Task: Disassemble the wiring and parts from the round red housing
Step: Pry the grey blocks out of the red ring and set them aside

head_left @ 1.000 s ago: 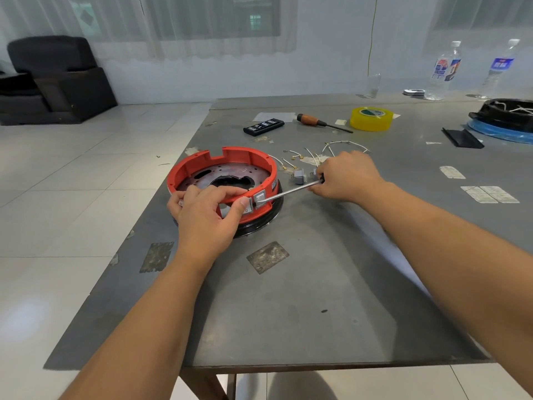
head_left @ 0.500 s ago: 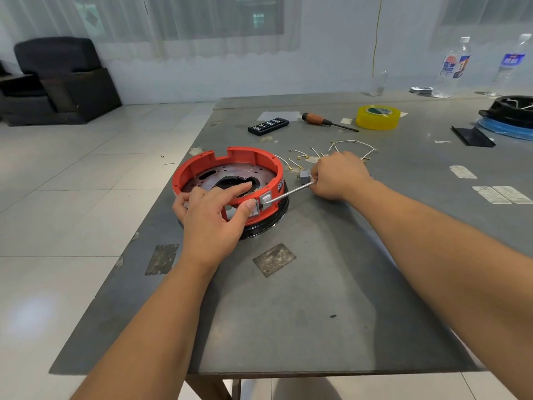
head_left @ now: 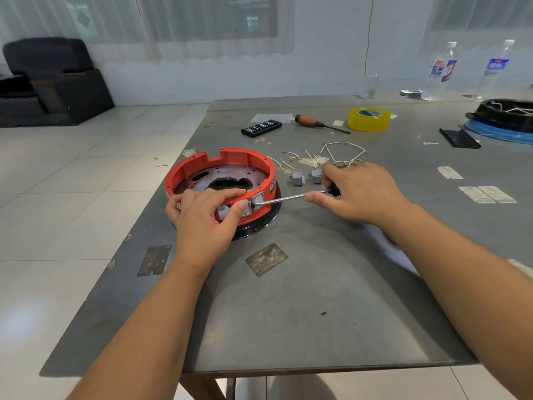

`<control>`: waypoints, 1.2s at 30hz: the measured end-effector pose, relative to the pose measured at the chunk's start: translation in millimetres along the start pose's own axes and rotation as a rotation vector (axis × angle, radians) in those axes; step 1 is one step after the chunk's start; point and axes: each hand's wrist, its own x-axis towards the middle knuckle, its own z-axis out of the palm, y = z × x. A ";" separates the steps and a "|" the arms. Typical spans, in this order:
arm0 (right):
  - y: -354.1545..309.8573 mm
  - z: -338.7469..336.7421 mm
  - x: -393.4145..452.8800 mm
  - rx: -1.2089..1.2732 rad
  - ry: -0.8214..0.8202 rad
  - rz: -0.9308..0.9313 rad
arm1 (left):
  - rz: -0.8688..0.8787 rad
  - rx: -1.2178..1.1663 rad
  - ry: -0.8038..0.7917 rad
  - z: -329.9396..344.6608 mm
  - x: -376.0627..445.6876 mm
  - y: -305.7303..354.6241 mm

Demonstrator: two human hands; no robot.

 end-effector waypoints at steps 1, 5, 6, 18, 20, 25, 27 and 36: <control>0.1 -0.1 -3.2 0.001 0.012 -0.021 | -0.001 0.001 0.000 0.0 0.2 -0.1; -0.2 0.7 -10.4 -0.036 0.020 -0.013 | -0.005 -0.004 -0.003 0.4 0.0 -1.6; -0.5 1.1 -11.5 -0.048 0.013 -0.005 | -0.004 -0.004 -0.003 0.2 -0.1 -1.7; -4.0 9.7 -14.1 -0.080 0.067 -0.001 | 0.002 -0.003 -0.001 -2.8 -0.2 2.3; -3.3 11.8 -13.6 -0.065 0.059 -0.004 | 0.000 0.000 -0.005 -2.9 0.2 2.6; 0.4 19.9 -5.0 -0.009 0.008 -0.036 | -0.005 0.007 -0.016 -3.9 1.3 3.9; 2.0 24.0 1.5 0.008 -0.033 -0.044 | -0.010 0.009 -0.019 -4.3 1.2 4.0; 8.0 24.2 40.0 0.060 -0.125 -0.134 | -0.032 -0.003 -0.056 -5.2 1.3 2.5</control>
